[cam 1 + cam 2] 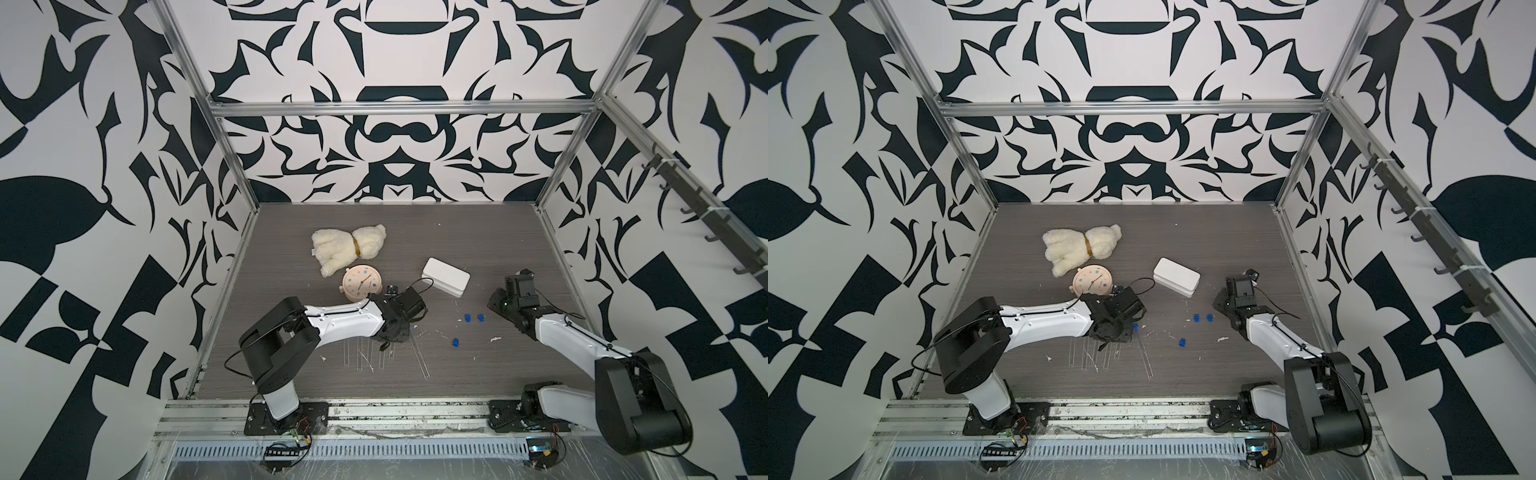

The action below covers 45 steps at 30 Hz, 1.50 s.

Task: Remove stoppers from test tubes
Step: Place the test tube at the center of the board, then place the stopper at the center of the board, then adjust the test tube at the center of the board.

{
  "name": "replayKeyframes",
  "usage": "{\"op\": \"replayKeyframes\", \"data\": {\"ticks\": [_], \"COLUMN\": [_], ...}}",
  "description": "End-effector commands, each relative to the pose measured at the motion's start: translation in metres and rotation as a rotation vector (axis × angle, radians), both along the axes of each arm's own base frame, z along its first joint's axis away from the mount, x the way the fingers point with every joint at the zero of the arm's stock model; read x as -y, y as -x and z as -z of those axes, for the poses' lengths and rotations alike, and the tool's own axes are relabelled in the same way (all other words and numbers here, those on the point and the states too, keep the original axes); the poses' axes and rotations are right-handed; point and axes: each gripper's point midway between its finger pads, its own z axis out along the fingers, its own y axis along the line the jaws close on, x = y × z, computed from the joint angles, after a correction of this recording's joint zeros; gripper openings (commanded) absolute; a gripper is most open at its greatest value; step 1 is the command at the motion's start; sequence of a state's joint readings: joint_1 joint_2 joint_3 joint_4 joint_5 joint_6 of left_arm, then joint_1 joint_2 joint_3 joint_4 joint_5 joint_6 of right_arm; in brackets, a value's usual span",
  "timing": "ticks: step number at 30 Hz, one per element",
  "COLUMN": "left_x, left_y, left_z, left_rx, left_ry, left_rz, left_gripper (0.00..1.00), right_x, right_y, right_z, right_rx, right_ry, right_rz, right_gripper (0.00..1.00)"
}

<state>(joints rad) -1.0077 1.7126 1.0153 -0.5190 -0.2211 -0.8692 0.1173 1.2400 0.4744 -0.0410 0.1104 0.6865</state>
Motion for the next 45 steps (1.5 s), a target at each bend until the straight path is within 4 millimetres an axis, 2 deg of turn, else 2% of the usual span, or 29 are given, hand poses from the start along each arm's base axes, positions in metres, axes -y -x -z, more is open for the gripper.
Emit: {"op": "replayKeyframes", "data": {"ticks": [1, 5, 14, 18, 22, 30, 36, 45], "left_x": [-0.002, -0.002, -0.005, -0.007, -0.008, -0.005, -0.001, 0.031], "left_y": [-0.006, -0.009, -0.008, -0.007, -0.006, -0.003, 0.001, 0.012], "left_z": [-0.022, -0.037, -0.054, -0.056, -0.058, -0.065, -0.075, -0.069], "left_rx": [0.043, 0.089, 0.149, 0.155, 0.159, 0.174, 0.188, 0.164], "left_ry": [0.014, 0.046, 0.090, 0.088, 0.088, 0.082, 0.070, 0.060], "left_rz": [0.005, 0.012, 0.013, 0.012, 0.010, 0.014, 0.029, 0.062], "left_gripper": [0.33, 0.35, 0.38, 0.39, 0.39, 0.39, 0.40, 0.40], "right_x": [0.006, 0.007, 0.007, 0.007, 0.008, -0.001, -0.009, -0.020], "right_y": [-0.003, -0.002, 0.002, 0.002, 0.001, -0.004, 0.000, 0.022], "right_z": [0.001, 0.009, 0.029, 0.025, 0.013, -0.019, -0.044, -0.094], "right_rx": [0.016, 0.000, -0.072, -0.065, -0.053, 0.002, 0.050, 0.147], "right_ry": [0.009, 0.007, 0.013, 0.017, 0.026, 0.024, 0.000, -0.057], "right_rz": [0.039, 0.045, 0.042, 0.045, 0.031, -0.049, -0.097, -0.160], "right_gripper": [0.00, 0.01, 0.23, 0.29, 0.35, 0.39, 0.41, 0.42]}}
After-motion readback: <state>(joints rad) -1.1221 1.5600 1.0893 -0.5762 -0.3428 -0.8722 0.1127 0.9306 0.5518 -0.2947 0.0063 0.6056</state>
